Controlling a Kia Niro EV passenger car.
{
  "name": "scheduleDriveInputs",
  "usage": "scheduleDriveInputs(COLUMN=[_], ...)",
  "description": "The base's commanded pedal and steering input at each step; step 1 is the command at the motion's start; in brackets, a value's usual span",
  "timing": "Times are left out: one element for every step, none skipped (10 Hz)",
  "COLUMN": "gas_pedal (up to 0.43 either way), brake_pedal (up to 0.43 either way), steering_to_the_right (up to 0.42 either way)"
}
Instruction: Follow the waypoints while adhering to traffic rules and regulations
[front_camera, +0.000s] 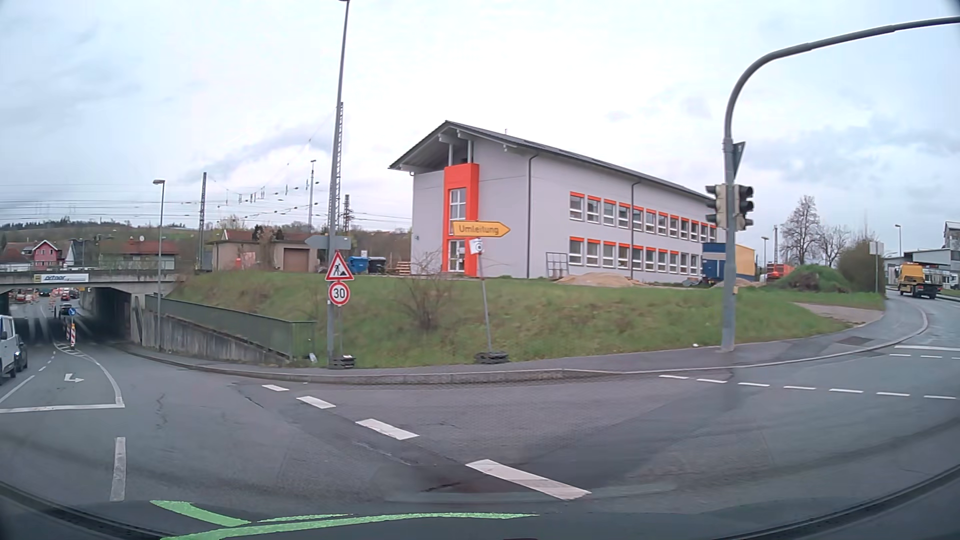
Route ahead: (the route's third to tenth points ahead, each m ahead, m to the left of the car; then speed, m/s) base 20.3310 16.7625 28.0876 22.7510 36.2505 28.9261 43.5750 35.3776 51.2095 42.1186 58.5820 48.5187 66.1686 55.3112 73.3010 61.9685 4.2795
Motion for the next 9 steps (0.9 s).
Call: scheduleDriveInputs(gas_pedal=[0.098,0.098,0.098,0.098,0.11,0.11,0.11,0.11,0.11], brake_pedal=[0.0,0.0,0.0,0.0,0.0,0.0,0.0,0.0,0.0], steering_to_the_right=[-0.389,-0.381,-0.37,-0.355,-0.341,-0.323,-0.306,-0.281,-0.259])
